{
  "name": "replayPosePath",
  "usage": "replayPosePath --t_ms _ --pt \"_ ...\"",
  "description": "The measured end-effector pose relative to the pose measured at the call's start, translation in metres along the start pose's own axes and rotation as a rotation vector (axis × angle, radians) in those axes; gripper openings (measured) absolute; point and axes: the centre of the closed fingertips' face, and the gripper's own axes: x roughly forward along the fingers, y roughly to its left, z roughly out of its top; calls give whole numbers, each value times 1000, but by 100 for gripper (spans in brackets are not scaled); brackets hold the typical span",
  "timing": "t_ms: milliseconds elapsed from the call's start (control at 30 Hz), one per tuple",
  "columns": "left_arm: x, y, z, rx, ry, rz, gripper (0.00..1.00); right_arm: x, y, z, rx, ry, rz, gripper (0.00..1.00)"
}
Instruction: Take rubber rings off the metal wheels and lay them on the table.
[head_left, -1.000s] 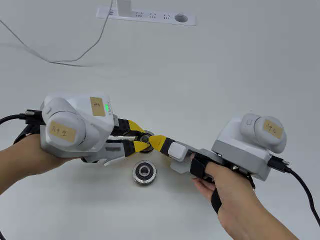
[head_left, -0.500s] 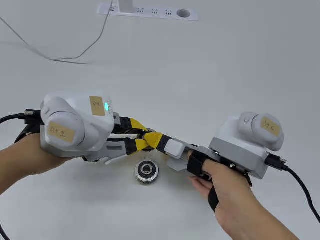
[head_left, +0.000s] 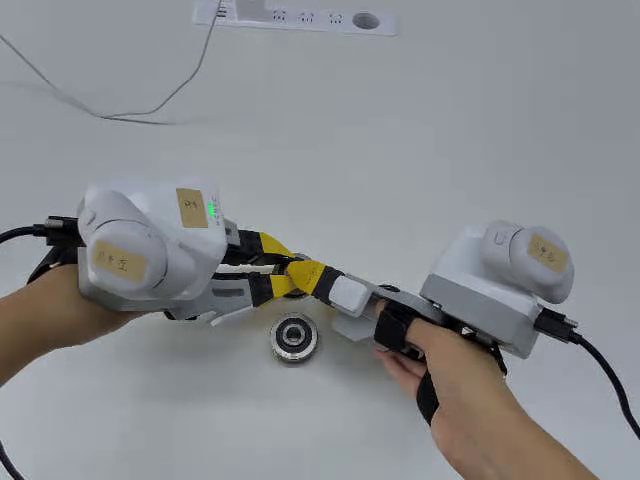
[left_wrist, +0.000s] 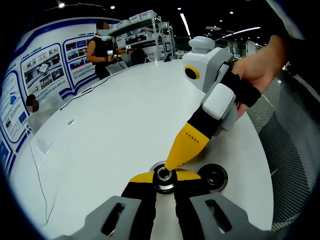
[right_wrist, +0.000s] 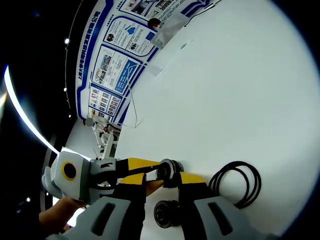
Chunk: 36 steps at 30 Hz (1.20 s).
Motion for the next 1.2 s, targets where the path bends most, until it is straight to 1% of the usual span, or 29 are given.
replayPosePath --t_ms 267,567,667,700,800,967,1033,1100,1200 --pt "0 0 0 0 1 0 13 -1 -1 1 0 -7 4 25" --pt "0 0 0 1 2 1 13 -2 -4 1 0 -10 -3 22" --pt "0 0 0 1 1 0 13 -2 -6 3 -3 -19 -10 17" --pt "0 0 0 1 1 1 13 -2 -9 4 9 -24 -13 15" --pt "0 0 0 0 2 2 13 -1 -11 4 10 -15 -17 12" --pt "0 0 0 0 1 1 13 0 -15 4 -10 -7 -31 7" --pt "0 0 0 0 2 2 13 1 -15 4 -14 -4 -30 6" --pt "0 0 0 1 2 3 13 1 -15 4 -35 -3 -32 6" --pt "0 0 0 1 2 3 13 0 -15 6 -37 -11 -38 4"
